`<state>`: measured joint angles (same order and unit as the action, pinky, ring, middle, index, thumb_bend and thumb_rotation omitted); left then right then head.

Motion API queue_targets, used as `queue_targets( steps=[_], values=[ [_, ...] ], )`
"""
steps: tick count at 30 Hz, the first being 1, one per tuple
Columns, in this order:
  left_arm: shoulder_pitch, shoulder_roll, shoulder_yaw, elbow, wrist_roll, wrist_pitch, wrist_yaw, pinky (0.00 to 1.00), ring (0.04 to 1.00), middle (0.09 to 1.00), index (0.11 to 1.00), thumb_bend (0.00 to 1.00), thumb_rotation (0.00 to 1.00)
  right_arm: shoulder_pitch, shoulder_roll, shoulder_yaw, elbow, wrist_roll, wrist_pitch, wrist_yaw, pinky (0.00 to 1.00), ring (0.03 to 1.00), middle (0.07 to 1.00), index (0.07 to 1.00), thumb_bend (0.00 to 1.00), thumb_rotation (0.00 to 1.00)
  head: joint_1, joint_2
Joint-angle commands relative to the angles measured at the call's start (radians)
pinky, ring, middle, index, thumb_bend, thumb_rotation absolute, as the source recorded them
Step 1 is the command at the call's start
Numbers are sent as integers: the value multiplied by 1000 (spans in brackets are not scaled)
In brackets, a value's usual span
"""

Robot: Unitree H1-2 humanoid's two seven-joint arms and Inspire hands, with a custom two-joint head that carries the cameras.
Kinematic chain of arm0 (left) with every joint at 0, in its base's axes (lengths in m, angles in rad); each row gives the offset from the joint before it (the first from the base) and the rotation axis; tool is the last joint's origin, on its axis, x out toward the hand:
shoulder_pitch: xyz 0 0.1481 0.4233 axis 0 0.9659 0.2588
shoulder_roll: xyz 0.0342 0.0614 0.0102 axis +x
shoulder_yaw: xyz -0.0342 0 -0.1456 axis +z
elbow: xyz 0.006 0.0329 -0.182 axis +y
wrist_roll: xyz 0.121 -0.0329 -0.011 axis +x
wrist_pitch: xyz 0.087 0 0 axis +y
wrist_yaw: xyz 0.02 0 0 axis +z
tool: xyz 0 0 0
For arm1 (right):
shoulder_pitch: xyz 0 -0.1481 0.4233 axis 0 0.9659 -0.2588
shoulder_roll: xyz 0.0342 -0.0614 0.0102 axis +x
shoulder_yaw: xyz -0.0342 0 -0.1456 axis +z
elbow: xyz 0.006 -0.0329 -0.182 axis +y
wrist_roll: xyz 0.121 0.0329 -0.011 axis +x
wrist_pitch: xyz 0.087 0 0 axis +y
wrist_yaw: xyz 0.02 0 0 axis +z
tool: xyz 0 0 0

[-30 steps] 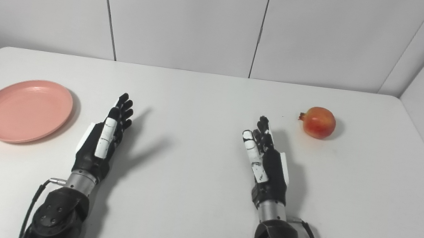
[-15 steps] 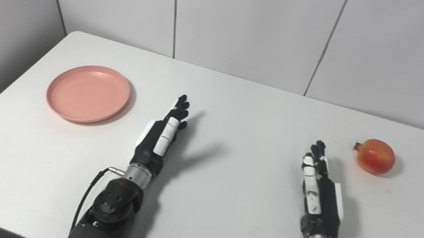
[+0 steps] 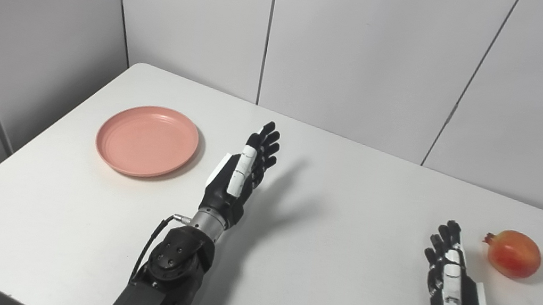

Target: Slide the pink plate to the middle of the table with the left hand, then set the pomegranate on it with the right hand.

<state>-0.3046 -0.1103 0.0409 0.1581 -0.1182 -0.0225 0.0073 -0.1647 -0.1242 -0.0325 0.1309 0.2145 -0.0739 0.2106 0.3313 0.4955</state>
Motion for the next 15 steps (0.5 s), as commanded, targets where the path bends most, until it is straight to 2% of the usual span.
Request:
queue_targets(
  steps=[1, 8, 12, 15],
  values=[
    [-61, 12, 15, -24, -14, -58, 2, 1000, 1000, 1000, 1000, 845, 1000, 11, -6, -5, 17, 0, -51, 12, 1000, 1000, 1000, 1000, 506, 962, 2, -1],
    [-87, 52, 77, -55, -15, -47, 38, 989, 987, 987, 986, 864, 1000, 16, -7, -5, 10, -1, -52, 13, 1000, 1000, 1000, 1000, 493, 973, 10, -2],
    [-94, 71, 102, -76, -5, -26, 62, 936, 950, 953, 949, 895, 1000, 18, -5, -4, 3, 0, -48, 13, 1000, 1000, 1000, 1000, 488, 979, 7, -3],
    [-99, 93, 118, -69, 33, -58, 102, 905, 922, 926, 920, 880, 1000, 19, -4, -5, -2, 1, -43, 12, 1000, 1000, 1000, 1000, 489, 979, 4, -3]
  ],
)
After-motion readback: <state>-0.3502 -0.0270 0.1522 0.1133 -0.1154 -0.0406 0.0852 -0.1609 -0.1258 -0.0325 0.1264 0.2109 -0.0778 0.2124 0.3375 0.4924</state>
